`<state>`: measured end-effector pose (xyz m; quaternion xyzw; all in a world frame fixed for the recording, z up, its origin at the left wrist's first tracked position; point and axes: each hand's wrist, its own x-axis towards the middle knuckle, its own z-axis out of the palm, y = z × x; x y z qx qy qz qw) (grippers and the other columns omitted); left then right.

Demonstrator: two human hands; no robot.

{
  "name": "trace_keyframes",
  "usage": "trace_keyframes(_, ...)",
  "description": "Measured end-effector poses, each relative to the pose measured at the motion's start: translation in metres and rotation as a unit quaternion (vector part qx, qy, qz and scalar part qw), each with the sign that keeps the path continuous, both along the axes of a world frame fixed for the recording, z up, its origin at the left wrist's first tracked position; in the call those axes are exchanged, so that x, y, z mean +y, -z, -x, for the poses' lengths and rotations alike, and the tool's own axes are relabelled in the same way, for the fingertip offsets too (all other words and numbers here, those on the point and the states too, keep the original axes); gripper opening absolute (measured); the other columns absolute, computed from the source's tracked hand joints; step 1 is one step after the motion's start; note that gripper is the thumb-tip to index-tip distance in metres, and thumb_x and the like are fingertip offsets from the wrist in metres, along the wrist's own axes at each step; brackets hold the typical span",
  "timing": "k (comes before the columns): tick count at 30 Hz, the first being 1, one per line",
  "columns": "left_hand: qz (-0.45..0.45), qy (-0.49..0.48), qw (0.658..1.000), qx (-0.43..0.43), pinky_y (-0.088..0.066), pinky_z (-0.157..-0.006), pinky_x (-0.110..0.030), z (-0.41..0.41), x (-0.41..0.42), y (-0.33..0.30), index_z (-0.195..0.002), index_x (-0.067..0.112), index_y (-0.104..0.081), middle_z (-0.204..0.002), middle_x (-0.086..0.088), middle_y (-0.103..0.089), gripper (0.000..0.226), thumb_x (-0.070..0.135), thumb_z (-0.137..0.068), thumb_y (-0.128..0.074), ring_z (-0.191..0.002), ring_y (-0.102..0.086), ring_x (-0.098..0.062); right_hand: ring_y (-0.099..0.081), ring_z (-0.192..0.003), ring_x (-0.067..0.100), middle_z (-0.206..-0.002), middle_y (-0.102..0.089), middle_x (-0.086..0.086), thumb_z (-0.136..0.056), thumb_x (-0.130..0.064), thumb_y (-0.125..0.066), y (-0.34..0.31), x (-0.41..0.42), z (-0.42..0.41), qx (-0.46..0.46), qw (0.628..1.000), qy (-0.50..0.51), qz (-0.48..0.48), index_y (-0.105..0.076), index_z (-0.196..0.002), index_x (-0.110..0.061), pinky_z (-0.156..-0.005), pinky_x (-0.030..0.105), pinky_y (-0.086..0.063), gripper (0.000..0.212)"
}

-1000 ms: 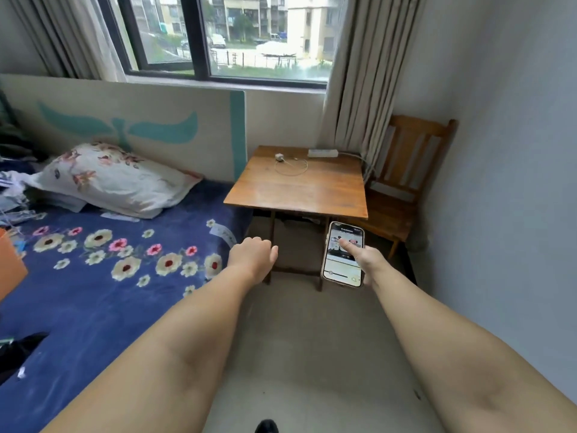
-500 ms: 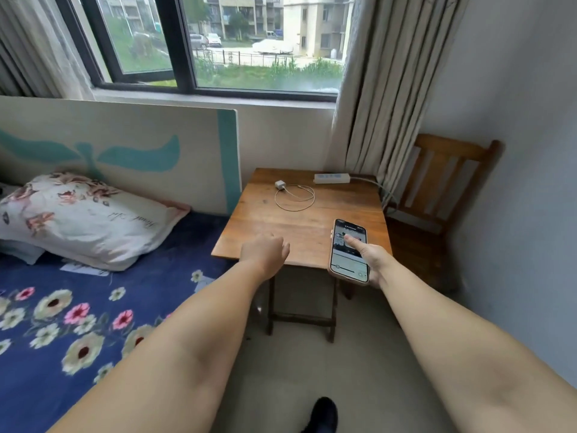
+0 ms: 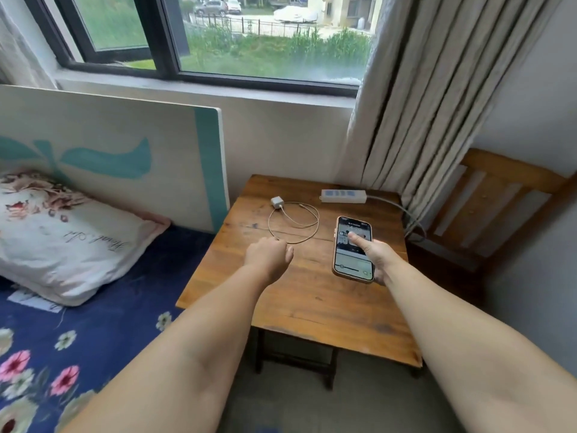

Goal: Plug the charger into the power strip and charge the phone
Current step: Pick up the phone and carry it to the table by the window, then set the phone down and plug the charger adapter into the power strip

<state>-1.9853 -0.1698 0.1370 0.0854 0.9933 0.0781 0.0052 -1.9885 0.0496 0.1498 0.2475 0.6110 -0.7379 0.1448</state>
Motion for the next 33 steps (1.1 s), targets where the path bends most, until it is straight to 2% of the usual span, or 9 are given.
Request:
trace_keyframes(3,-0.001,-0.002,1.000,-0.027,-0.047,-0.076,-0.039,0.043,0.005,0.022,-0.089,0.010,-0.060,-0.101,-0.012,-0.063,0.040,0.036,-0.095,-0.031,-0.094,-0.056,-0.032,-0.065,-0.086,0.038,-0.101,-0.065,0.020,-0.086,-0.019,-0.067,0.021,0.008,0.038,-0.017,0.999,0.000,-0.029,-0.053,-0.112,-0.010,-0.082,0.056,-0.053,0.032)
trace_keyframes(6,-0.002,0.008,0.999,-0.049,-0.047,-0.076,-0.038,0.087,0.012,0.047,-0.093,0.010,-0.060,-0.103,-0.012,-0.063,0.040,0.036,-0.095,-0.030,-0.095,-0.056,-0.032,-0.062,-0.093,0.038,-0.108,-0.063,0.021,-0.086,-0.018,-0.067,0.046,0.015,0.075,-0.039,0.998,0.003,-0.054,-0.055,-0.113,-0.007,-0.089,0.057,-0.051,0.032)
trace_keyframes(10,-0.014,0.034,0.994,-0.101,-0.044,-0.079,-0.039,0.151,0.024,0.096,-0.103,0.011,-0.056,-0.111,-0.013,-0.059,0.037,0.035,-0.096,-0.030,-0.103,-0.053,-0.031,-0.063,-0.089,0.037,-0.106,-0.064,0.020,-0.086,-0.020,-0.067,0.091,0.019,0.136,-0.072,0.994,0.015,-0.085,-0.056,-0.113,-0.007,-0.085,0.054,-0.053,0.032)
trace_keyframes(17,-0.003,0.076,0.982,-0.173,-0.044,-0.085,-0.043,0.237,0.048,0.168,-0.117,0.011,-0.049,-0.117,-0.014,-0.054,0.036,0.035,-0.094,-0.035,-0.110,-0.049,-0.032,-0.065,-0.091,0.030,-0.104,-0.065,0.010,-0.086,-0.027,-0.067,0.165,0.024,0.216,-0.102,0.981,0.013,-0.163,-0.056,-0.114,-0.013,-0.076,0.037,-0.054,0.033)
trace_keyframes(20,0.008,0.090,0.977,-0.192,-0.042,-0.090,-0.043,0.258,0.058,0.210,-0.123,0.012,-0.045,-0.124,-0.014,-0.051,0.038,0.035,-0.093,-0.038,-0.114,-0.047,-0.032,-0.062,-0.086,0.022,-0.097,-0.063,0.003,-0.086,-0.025,-0.066,0.203,0.026,0.238,-0.114,0.972,-0.001,-0.205,-0.055,-0.107,-0.015,-0.064,0.028,-0.050,0.026)
trace_keyframes(24,0.008,0.104,0.980,-0.169,-0.020,-0.113,-0.047,0.267,0.057,0.250,-0.142,0.018,-0.025,-0.151,-0.011,-0.028,0.054,0.040,-0.094,-0.035,-0.140,-0.022,-0.026,-0.059,-0.084,0.018,-0.092,-0.062,-0.001,-0.085,-0.024,-0.066,0.236,0.022,0.248,-0.107,0.964,-0.014,-0.243,-0.056,-0.102,-0.015,-0.072,0.030,-0.049,0.021)
trace_keyframes(28,0.024,0.126,0.982,-0.142,-0.003,-0.116,-0.049,0.264,0.046,0.275,-0.147,0.023,-0.010,-0.159,-0.005,-0.009,0.061,0.048,-0.094,-0.025,-0.146,-0.001,-0.021,-0.057,-0.076,0.010,-0.082,-0.060,-0.011,-0.084,-0.028,-0.067,0.251,0.020,0.249,-0.091,0.956,-0.029,-0.277,-0.057,-0.095,-0.019,-0.060,0.022,-0.045,0.018)
trace_keyframes(31,0.020,0.126,0.987,-0.099,-0.008,-0.115,-0.052,0.261,0.046,0.286,-0.147,0.021,-0.018,-0.157,-0.008,-0.017,0.060,0.047,-0.093,-0.026,-0.145,-0.010,-0.023,-0.058,-0.080,0.015,-0.085,-0.061,-0.007,-0.084,-0.037,-0.066,0.256,0.023,0.252,-0.096,0.937,-0.065,-0.330,-0.055,-0.096,-0.019,-0.058,0.025,-0.044,0.024)
trace_keyframes(33,0.016,0.123,0.989,-0.076,-0.015,-0.113,-0.054,0.260,0.046,0.289,-0.144,0.019,-0.028,-0.154,-0.009,-0.027,0.060,0.046,-0.091,-0.027,-0.143,-0.020,-0.026,-0.060,-0.083,0.022,-0.092,-0.062,0.000,-0.084,-0.050,-0.060,0.256,0.026,0.255,-0.111,0.895,-0.123,-0.414,-0.055,-0.099,-0.016,-0.058,0.029,-0.044,0.038)
